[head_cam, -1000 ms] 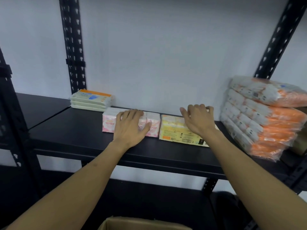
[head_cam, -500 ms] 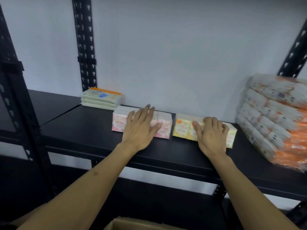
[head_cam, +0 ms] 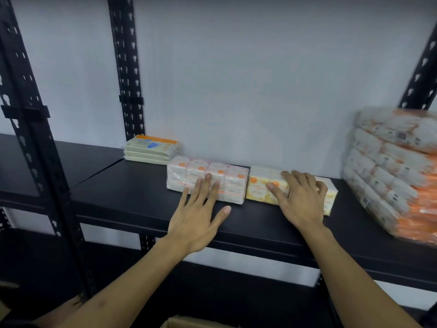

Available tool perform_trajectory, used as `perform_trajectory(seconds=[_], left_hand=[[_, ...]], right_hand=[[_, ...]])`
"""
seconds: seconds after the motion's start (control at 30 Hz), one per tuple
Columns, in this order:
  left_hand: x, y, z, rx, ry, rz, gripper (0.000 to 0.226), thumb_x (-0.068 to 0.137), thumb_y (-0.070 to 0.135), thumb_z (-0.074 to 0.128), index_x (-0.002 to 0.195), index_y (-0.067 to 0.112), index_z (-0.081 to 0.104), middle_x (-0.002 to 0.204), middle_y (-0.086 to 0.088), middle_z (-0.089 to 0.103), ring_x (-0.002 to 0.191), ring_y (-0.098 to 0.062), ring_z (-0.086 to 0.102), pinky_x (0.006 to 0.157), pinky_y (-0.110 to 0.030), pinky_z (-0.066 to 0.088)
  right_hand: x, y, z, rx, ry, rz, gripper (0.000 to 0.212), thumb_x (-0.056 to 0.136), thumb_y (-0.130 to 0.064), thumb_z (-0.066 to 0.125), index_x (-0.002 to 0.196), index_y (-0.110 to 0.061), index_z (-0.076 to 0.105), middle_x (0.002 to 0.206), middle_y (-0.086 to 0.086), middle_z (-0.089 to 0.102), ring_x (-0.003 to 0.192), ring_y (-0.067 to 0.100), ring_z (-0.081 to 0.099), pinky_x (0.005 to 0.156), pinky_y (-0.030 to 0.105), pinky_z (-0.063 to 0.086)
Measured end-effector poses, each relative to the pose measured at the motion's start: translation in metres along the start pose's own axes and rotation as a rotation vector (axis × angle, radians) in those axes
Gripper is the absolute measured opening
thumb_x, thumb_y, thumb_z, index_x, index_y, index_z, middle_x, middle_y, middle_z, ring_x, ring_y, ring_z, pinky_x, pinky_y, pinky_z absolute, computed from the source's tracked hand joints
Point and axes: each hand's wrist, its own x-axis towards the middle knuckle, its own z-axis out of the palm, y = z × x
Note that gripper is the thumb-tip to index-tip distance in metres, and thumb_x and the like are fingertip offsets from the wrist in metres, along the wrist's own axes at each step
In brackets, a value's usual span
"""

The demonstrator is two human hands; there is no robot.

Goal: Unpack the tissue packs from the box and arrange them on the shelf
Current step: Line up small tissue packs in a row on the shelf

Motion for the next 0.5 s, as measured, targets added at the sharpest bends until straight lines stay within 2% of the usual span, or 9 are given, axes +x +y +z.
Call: perform_trajectory(seconds=[0.07,0.13,0.17,0.2,0.23,0.33,0.4,0.43,0.5], left_hand=[[-0.001,0.001,-0.003,-0.057,0.083,0.008,0.073,0.102,0.066,0.012,0.163,0.027,0.009,0.169,0.004,-0.014,0.156,-0.015,-0.008,0.128,-0.042,0.002],[0.005,-0.001,-0.014,-0.136,0.234,0.012,0.06,0.102,0.06,0.031,0.15,0.026,0.043,0.168,-0.002,0.02,0.151,-0.019,0.023,0.125,-0.038,0.017],[0.013,-0.002,-0.02,-0.148,0.304,0.014,0.054,0.1,0.058,0.041,0.142,0.026,0.051,0.163,-0.003,0.031,0.146,-0.02,0.03,0.121,-0.038,0.022],[0.024,-0.004,-0.028,-0.143,0.342,0.02,0.052,0.097,0.056,0.049,0.14,0.026,0.052,0.161,-0.003,0.034,0.144,-0.022,0.031,0.119,-0.038,0.022],[0.039,-0.006,-0.035,-0.115,0.329,0.031,0.058,0.095,0.056,0.055,0.144,0.027,0.047,0.163,-0.005,0.028,0.147,-0.023,0.026,0.121,-0.04,0.019],[0.079,-0.016,-0.052,0.013,0.038,0.009,0.087,0.092,0.058,0.061,0.16,0.033,0.014,0.17,-0.005,-0.003,0.156,-0.024,-0.002,0.126,-0.046,-0.003],[0.089,-0.021,-0.045,-0.004,-0.109,-0.035,0.085,0.094,0.06,0.055,0.161,0.034,0.011,0.17,-0.003,0.003,0.157,-0.021,0.001,0.126,-0.048,-0.003],[0.088,-0.021,-0.036,-0.005,-0.093,-0.04,0.08,0.096,0.062,0.051,0.161,0.034,0.015,0.17,-0.003,0.01,0.156,-0.021,0.005,0.126,-0.048,-0.001],[0.075,-0.021,-0.015,0.057,0.05,-0.031,0.074,0.097,0.064,0.042,0.16,0.033,0.02,0.168,-0.003,0.018,0.156,-0.022,0.009,0.125,-0.048,0.001]], right_hand=[[0.0,0.0,-0.002,0.023,-0.001,0.006,0.067,0.092,-0.075,0.035,0.128,-0.026,0.063,0.134,-0.001,0.06,0.129,0.02,0.044,0.105,0.042,0.021],[0.0,0.0,-0.002,0.027,-0.006,0.008,0.068,0.091,-0.076,0.033,0.129,-0.027,0.063,0.134,-0.001,0.06,0.129,0.02,0.043,0.106,0.042,0.02],[-0.001,0.001,-0.001,0.026,-0.01,0.008,0.069,0.091,-0.076,0.032,0.129,-0.027,0.062,0.135,-0.002,0.06,0.13,0.02,0.043,0.106,0.042,0.02],[0.0,0.001,-0.001,0.025,-0.011,0.008,0.069,0.091,-0.076,0.031,0.13,-0.028,0.062,0.135,-0.002,0.059,0.13,0.02,0.042,0.106,0.042,0.02],[0.0,0.002,0.0,0.025,-0.012,0.007,0.069,0.091,-0.077,0.031,0.13,-0.028,0.062,0.136,-0.002,0.059,0.131,0.02,0.042,0.106,0.041,0.019],[0.001,0.003,0.001,0.031,-0.021,0.007,0.07,0.091,-0.077,0.031,0.131,-0.029,0.062,0.137,-0.004,0.058,0.132,0.019,0.04,0.107,0.041,0.019],[0.001,0.003,0.001,0.033,-0.017,0.011,0.07,0.09,-0.078,0.031,0.131,-0.029,0.062,0.138,-0.004,0.058,0.132,0.019,0.04,0.107,0.041,0.018],[0.001,0.003,0.002,0.036,-0.013,0.013,0.07,0.09,-0.077,0.032,0.131,-0.029,0.062,0.138,-0.004,0.058,0.133,0.019,0.04,0.107,0.04,0.018],[0.002,0.003,0.002,0.044,-0.006,0.016,0.07,0.09,-0.077,0.033,0.131,-0.029,0.062,0.138,-0.004,0.058,0.132,0.019,0.039,0.107,0.04,0.018]])
